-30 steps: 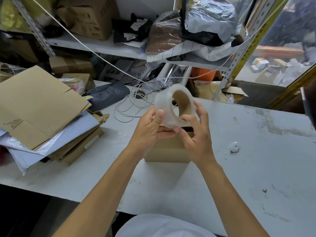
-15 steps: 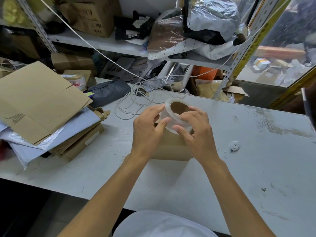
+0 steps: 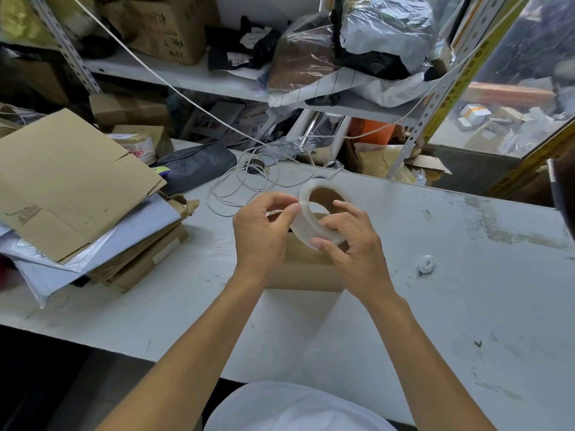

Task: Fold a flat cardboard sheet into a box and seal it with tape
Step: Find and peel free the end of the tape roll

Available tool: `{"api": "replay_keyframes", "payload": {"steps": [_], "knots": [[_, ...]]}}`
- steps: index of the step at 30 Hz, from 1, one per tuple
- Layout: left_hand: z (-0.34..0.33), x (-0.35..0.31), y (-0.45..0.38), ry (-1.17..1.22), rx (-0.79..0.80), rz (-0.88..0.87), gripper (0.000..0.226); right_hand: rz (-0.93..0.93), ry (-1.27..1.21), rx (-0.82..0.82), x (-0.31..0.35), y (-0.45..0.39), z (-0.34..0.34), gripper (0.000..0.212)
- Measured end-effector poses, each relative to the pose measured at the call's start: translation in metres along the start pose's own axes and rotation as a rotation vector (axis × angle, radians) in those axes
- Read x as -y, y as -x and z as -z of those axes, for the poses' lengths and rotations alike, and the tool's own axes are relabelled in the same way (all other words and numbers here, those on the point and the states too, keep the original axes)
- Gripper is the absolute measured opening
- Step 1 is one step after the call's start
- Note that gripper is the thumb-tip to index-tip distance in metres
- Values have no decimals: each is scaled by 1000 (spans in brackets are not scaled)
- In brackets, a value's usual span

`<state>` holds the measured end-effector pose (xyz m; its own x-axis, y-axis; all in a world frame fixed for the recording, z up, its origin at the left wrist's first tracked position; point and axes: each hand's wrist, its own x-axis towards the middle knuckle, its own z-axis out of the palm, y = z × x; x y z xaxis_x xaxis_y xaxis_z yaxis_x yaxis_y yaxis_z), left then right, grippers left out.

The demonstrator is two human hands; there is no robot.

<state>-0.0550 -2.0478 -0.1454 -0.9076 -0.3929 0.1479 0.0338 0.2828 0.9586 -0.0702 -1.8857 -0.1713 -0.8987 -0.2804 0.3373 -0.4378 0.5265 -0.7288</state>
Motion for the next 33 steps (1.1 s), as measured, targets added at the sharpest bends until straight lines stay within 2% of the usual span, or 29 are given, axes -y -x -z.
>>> {"api": "replay_keyframes", "payload": {"steps": [5,13,23,27,33], "knots": [[-6,3,2,9,-62,-1,4,-12,-3,6,1,2,-1,18],[-9,4,6,11,-89,30,10,-8,8,19,-2,2,-3,17],[-9,10,9,3,-34,71,5,-104,-56,9,-6,7,-5,20],[-9,16,17,66,-58,97,20,-104,-79,32,-10,7,-7,17],[-15,24,28,18,-139,98,24,-67,-75,89,-17,8,-13,14]]}}
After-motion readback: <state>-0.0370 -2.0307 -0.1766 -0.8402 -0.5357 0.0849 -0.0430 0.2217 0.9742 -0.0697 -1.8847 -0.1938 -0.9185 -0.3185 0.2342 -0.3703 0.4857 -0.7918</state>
